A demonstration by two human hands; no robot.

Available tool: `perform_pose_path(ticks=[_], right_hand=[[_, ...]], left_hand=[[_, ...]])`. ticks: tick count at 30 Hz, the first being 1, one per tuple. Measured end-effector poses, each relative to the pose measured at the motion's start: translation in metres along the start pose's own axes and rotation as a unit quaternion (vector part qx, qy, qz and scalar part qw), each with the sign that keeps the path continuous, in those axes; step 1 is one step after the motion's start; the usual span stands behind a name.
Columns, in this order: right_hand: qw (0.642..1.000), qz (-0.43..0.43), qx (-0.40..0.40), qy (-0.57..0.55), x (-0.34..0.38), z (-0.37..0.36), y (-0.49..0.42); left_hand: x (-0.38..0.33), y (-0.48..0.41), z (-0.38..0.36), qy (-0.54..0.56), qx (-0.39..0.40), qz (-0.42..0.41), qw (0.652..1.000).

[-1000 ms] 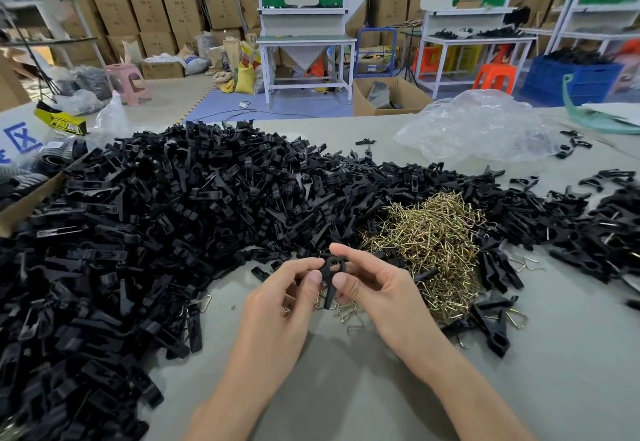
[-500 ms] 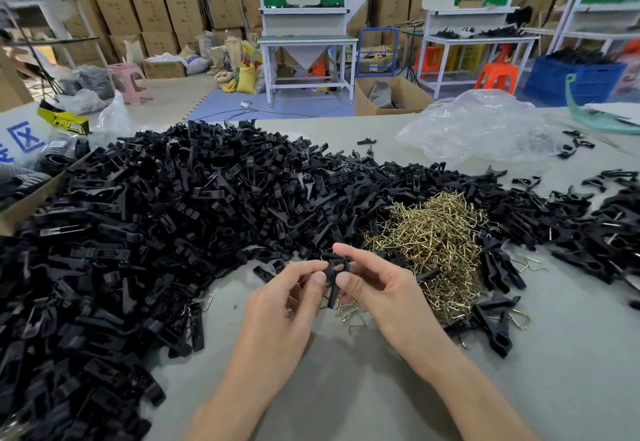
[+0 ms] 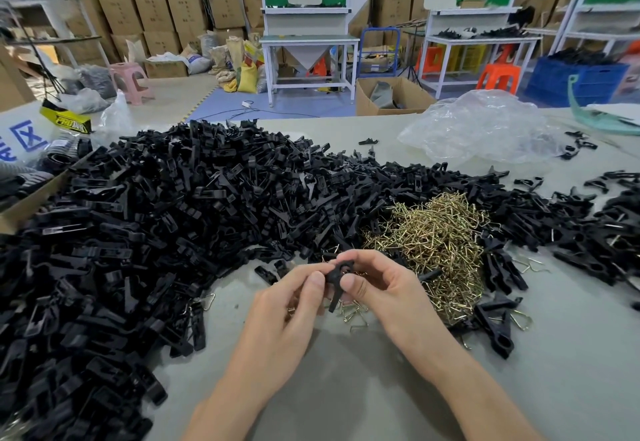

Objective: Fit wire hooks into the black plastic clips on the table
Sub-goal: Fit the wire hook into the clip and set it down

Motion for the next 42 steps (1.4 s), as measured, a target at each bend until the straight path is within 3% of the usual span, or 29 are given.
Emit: perform_pose_path(ticks=[3, 6, 9, 12, 20, 25, 28, 31, 42], right_hand=[[1.0, 0.001, -0.022, 0.001, 0.0, 0.001, -0.001], [0.999, -0.003, -0.05, -0.009, -0.002, 0.004, -0.001], [0.998, -0.008, -0.064, 0.004, -0.004, 0.007, -0.001], [0.997, -0.01, -0.075, -0.007, -0.005, 0.008, -0.001], [0.995, -0.026, -0.087, -0.033, -0.004, 0.007, -0.001], [0.992, -0.016, -0.087, -0.088, -0.004, 0.006, -0.003], [0.989, -0.01, -0.073, -0.126, -0.005, 0.006, -0.005], [0.987, -0.011, -0.059, -0.147, -0.008, 0.005, -0.006], [0.987, -0.021, -0.032, -0.155, -0.004, 0.001, -0.005]], left_hand=[[0.009, -0.002, 0.011, -0.138, -0.049, 0.031, 0.989], [0.019, -0.002, 0.019, -0.343, -0.025, 0.07, 0.937], [0.024, -0.001, 0.016, -0.402, 0.053, 0.102, 0.908], [0.021, -0.003, 0.017, -0.395, 0.064, 0.114, 0.909], [0.013, -0.004, 0.019, -0.268, -0.014, 0.076, 0.96], [0.008, -0.007, 0.02, -0.022, -0.083, 0.101, 0.991], [0.008, -0.009, 0.018, 0.161, -0.09, 0.138, 0.973], [0.008, -0.01, 0.01, 0.269, -0.065, 0.164, 0.947], [0.005, -0.011, -0.004, 0.379, -0.059, 0.175, 0.907]])
Point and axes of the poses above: each hand's wrist, its own y-axis away from the middle knuckle, its own z-axis out of the back of the hand, x = y × z, the point moved 2 cm from there along -y, towards the middle knuckle, and after that the axes turned 11 degrees about x, right-handed, at the moved point
